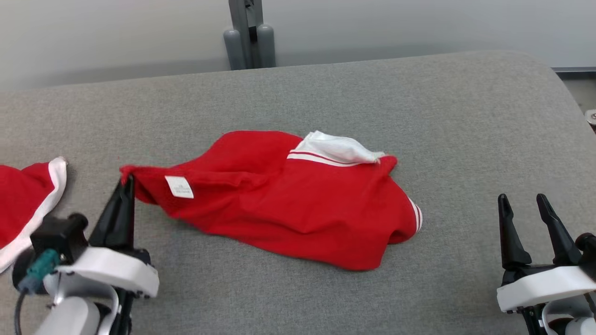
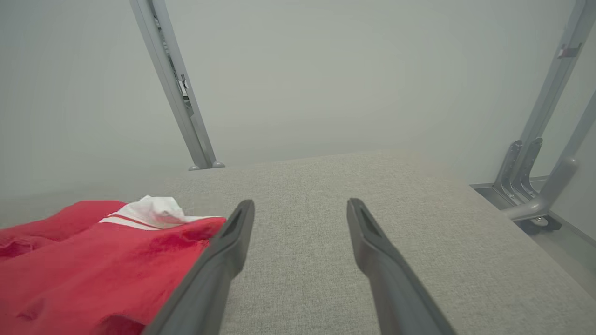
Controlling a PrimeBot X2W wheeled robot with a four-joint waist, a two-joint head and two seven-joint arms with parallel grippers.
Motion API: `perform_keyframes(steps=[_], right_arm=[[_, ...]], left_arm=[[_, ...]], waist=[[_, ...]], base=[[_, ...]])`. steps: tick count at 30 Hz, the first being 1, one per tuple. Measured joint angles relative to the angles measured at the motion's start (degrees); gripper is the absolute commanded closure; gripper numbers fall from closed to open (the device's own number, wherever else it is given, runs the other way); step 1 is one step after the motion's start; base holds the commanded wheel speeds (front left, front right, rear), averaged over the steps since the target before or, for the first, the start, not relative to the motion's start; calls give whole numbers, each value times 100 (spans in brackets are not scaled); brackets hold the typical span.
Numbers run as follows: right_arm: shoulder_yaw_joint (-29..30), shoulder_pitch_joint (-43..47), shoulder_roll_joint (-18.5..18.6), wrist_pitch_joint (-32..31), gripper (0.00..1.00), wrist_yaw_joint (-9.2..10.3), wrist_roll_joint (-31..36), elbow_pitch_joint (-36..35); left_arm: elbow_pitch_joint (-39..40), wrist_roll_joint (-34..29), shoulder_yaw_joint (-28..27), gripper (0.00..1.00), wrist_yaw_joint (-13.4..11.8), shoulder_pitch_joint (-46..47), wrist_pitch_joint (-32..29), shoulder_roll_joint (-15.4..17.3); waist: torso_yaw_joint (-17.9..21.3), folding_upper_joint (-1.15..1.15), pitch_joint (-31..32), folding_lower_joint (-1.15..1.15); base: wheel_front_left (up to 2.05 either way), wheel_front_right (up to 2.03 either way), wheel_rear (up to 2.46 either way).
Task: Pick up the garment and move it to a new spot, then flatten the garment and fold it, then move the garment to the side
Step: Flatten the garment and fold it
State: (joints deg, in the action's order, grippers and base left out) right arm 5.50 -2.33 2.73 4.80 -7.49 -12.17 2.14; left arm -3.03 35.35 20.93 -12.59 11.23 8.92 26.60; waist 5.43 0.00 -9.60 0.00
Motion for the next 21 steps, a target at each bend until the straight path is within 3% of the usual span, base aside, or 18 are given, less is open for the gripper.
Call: perform_keyframes(steps=[3, 10, 11, 12, 13, 21], right_arm=[[10, -6, -5, -35, 0, 0, 13, -26], [51, -75, -4, -135, 0, 0, 99, -115], [48, -75, -4, -155, 0, 0, 114, -124], [46, -75, -2, -176, 0, 0, 114, -130], [41, -75, -4, -179, 0, 0, 114, -131], [87, -75, -3, -193, 0, 0, 121, -197]], left_arm=[[-197, 179, 59, 100, 0, -397, 122, -214], [-1002, 559, 114, 100, 320, -717, 301, -563], [-1095, 599, 113, 63, 332, -726, 328, -602], [-1183, 606, 98, 8, 348, -725, 348, -615], [-1258, 619, 71, 0, 347, -725, 368, -620], [-1292, 545, -296, 0, 101, -760, 524, -520]], waist=[[-114, 0, -16, 0], [-335, 0, 13, 0], [-358, 0, 26, 0], [-377, 0, 39, 0], [-392, 0, 59, 0], [-452, 0, 225, 0]], base=[[0, 0, 0], [0, 0, 0], [0, 0, 0], [0, 0, 0], [0, 0, 0], [0, 0, 0]])
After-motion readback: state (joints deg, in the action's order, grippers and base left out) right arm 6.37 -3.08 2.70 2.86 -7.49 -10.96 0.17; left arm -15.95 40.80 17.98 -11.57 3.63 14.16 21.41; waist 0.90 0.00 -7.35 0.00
